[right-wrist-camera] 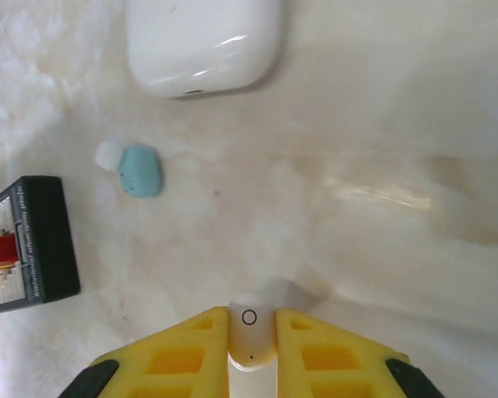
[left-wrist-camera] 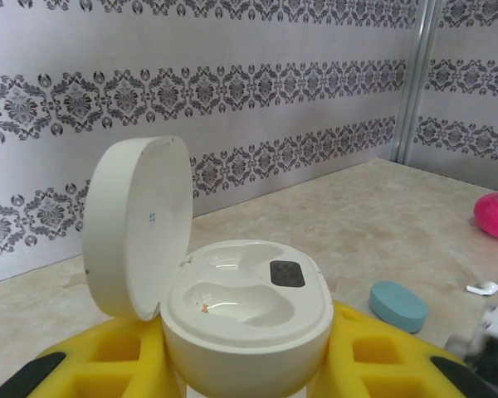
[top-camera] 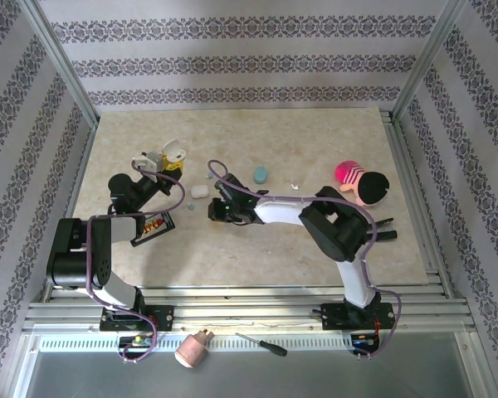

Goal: Insert the wireless bluetooth earbuds into the charging case

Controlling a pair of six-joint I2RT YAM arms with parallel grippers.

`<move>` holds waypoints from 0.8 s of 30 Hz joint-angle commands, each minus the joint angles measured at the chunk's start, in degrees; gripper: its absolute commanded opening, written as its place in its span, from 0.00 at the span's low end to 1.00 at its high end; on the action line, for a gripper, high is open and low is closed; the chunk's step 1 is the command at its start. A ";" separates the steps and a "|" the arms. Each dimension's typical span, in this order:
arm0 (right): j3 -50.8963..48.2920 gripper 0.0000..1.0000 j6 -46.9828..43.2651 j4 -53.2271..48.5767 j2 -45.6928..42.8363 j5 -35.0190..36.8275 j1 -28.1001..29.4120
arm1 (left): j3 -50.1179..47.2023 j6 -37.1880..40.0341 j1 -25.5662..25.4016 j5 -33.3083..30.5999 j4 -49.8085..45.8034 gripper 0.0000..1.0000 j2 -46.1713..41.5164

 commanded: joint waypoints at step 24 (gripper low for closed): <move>-16.43 0.15 -4.02 -17.07 -25.05 29.08 -8.36 | 2.63 9.90 -18.46 1.08 -9.20 0.24 0.28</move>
